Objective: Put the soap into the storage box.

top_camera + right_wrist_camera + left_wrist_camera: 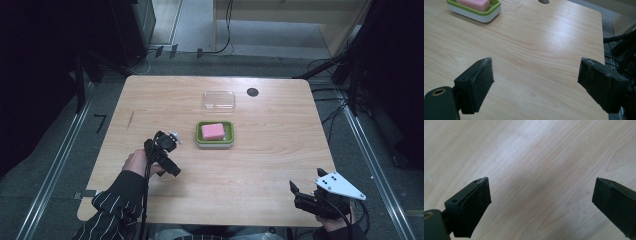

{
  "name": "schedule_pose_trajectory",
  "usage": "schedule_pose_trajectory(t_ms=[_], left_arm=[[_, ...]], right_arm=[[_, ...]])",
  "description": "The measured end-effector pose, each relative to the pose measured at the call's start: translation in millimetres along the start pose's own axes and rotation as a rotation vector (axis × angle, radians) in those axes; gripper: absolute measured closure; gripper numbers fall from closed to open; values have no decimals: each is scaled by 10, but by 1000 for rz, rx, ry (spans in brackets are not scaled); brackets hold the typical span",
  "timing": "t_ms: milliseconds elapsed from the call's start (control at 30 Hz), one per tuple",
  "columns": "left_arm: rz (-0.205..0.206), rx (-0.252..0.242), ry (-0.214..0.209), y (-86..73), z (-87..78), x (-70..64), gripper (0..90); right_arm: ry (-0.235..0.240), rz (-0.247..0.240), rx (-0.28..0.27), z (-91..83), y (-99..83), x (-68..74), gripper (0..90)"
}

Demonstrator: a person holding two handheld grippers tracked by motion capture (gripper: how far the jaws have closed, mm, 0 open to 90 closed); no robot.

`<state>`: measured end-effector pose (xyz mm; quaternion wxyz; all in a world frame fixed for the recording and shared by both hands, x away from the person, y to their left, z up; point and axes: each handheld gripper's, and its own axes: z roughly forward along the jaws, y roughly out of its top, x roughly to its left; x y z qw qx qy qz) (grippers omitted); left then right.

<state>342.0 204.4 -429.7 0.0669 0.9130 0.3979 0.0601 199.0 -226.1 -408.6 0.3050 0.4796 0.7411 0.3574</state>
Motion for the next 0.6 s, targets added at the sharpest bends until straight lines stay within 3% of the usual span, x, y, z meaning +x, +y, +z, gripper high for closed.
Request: schedule_pose_trajectory(t_ms=[100,367,600], left_arm=[[-5,13,-19,-89,13,-37,20],[-28,22,-18,-290,34,-94,19],[-22,66,-45,-303,108,-55,17]], right_arm=[[2,-1,-1,5,5,2,135],[8,-3,-2,13,12,5,134],[7,-4,-3,25,15,7,135]])
